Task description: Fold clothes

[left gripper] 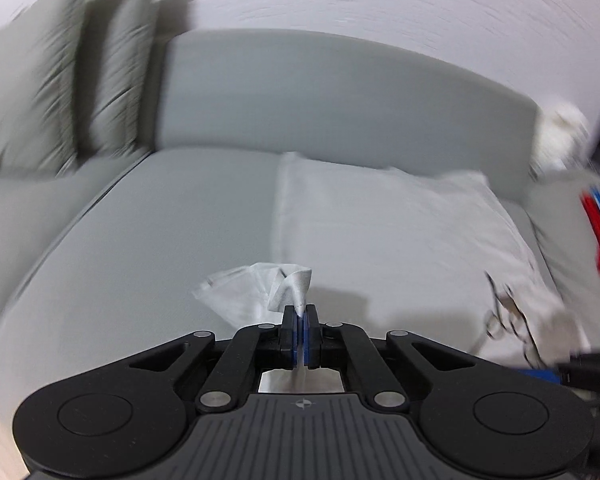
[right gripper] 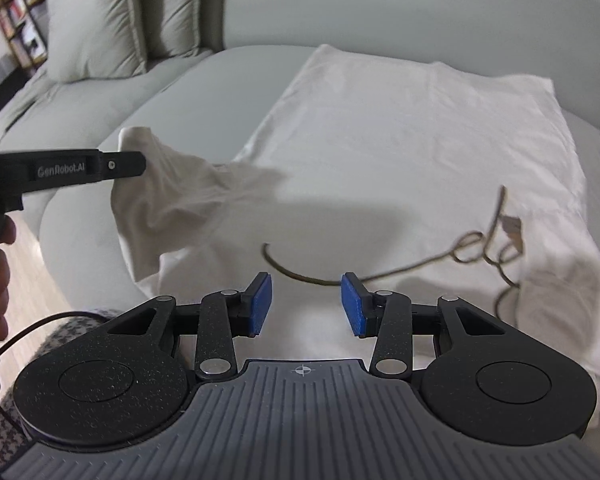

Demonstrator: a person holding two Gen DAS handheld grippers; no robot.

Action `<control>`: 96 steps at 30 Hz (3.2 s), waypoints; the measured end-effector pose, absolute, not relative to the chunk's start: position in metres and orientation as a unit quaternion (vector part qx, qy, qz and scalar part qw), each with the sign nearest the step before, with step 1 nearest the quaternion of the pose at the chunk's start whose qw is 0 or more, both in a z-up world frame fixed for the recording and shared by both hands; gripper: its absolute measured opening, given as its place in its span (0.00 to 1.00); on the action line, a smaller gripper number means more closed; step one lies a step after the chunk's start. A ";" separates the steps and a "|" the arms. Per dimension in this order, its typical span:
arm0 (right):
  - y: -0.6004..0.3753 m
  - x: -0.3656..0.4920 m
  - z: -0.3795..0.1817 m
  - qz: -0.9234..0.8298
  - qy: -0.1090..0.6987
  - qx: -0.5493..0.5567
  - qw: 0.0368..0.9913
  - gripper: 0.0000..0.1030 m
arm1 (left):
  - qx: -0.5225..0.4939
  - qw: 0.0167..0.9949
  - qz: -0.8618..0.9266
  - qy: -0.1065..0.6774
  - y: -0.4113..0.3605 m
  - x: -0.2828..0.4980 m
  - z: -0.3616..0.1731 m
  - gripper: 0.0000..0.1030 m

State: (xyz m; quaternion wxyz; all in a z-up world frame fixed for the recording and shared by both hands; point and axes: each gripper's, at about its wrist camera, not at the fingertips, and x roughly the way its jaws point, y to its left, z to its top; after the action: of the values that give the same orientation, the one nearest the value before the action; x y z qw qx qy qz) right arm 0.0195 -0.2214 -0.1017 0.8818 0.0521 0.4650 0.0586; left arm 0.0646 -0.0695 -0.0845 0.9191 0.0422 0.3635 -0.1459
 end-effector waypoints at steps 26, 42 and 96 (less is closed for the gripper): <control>-0.269 0.004 -0.116 0.078 0.468 0.112 0.873 0.40 | 0.034 0.899 -0.143 0.413 -0.077 0.049 -0.098 0.37; -0.185 0.070 -0.145 0.158 0.505 0.047 0.847 0.35 | -0.021 0.848 -0.148 0.509 -0.050 0.138 -0.158 0.00; -0.267 0.018 -0.115 0.051 0.501 0.044 0.863 0.15 | 0.023 0.828 -0.195 0.526 -0.075 0.062 -0.128 0.36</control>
State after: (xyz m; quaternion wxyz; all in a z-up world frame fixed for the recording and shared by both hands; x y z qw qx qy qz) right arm 0.0179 -0.2667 -0.1154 0.8627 0.0439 0.5013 0.0511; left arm 0.0618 -0.0751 -0.1280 0.8279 0.0226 0.5255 -0.1946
